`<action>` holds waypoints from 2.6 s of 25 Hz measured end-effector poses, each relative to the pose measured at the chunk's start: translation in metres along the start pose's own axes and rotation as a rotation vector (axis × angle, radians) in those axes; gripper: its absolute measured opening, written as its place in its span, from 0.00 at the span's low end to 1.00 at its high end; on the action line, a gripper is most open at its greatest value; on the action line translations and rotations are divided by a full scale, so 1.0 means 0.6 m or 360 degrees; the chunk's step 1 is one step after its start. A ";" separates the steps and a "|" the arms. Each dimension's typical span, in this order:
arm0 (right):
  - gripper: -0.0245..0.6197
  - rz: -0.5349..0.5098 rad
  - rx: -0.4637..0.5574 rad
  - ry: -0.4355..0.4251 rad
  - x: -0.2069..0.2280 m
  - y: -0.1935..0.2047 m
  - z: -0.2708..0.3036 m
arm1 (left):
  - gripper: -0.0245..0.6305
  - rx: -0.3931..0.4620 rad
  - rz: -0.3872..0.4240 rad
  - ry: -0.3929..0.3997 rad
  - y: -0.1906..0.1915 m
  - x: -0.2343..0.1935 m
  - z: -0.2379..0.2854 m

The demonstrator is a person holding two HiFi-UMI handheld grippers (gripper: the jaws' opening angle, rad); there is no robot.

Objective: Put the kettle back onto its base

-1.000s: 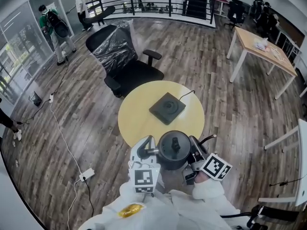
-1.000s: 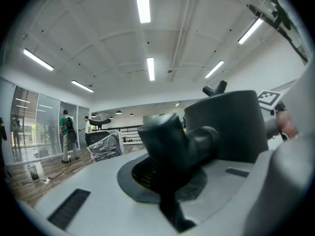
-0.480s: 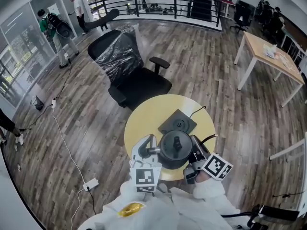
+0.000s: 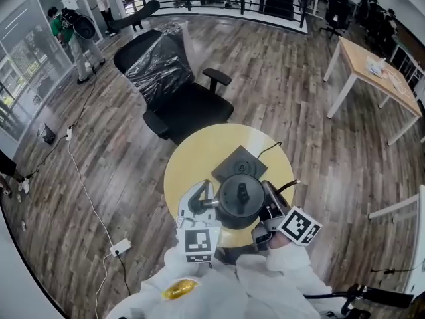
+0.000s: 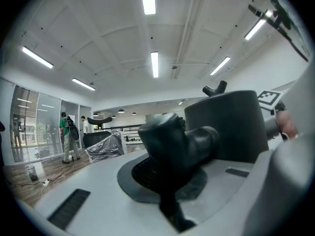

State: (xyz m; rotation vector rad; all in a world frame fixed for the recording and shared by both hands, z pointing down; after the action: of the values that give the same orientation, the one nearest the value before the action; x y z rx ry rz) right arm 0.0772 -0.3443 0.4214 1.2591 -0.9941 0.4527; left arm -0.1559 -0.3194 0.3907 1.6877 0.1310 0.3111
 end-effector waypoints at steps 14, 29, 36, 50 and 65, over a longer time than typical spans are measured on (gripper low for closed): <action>0.13 -0.0005 0.0003 -0.0012 0.016 -0.031 -0.002 | 0.04 0.0031 0.0027 -0.0018 -0.009 0.030 0.015; 0.11 -0.0046 -0.0020 -0.0032 0.111 -0.048 0.134 | 0.04 0.0104 0.0082 0.0020 0.090 0.017 0.152; 0.11 -0.0033 -0.0090 0.0083 0.193 -0.027 0.195 | 0.04 0.0067 0.0038 0.0006 0.186 0.013 0.210; 0.11 0.0056 -0.0132 0.0216 0.314 0.006 0.277 | 0.04 -0.0021 0.0040 -0.0007 0.308 0.011 0.296; 0.11 0.0040 -0.0179 0.0241 0.364 0.036 0.320 | 0.04 -0.0052 0.0041 -0.0055 0.370 0.002 0.316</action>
State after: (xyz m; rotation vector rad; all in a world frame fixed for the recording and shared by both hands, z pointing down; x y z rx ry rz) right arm 0.1058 -0.5652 0.6097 1.0965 -0.8953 0.4976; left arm -0.1223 -0.5316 0.5886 1.6626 0.0781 0.3015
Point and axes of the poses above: the fingertips, and each gripper's own axes: z forward along the fingers, x to its right, y out of its underside, the point moved 10 cm from there along -z, backward along the fingers, and after that the axes turned 12 degrees about x, right-handed, at the moved point
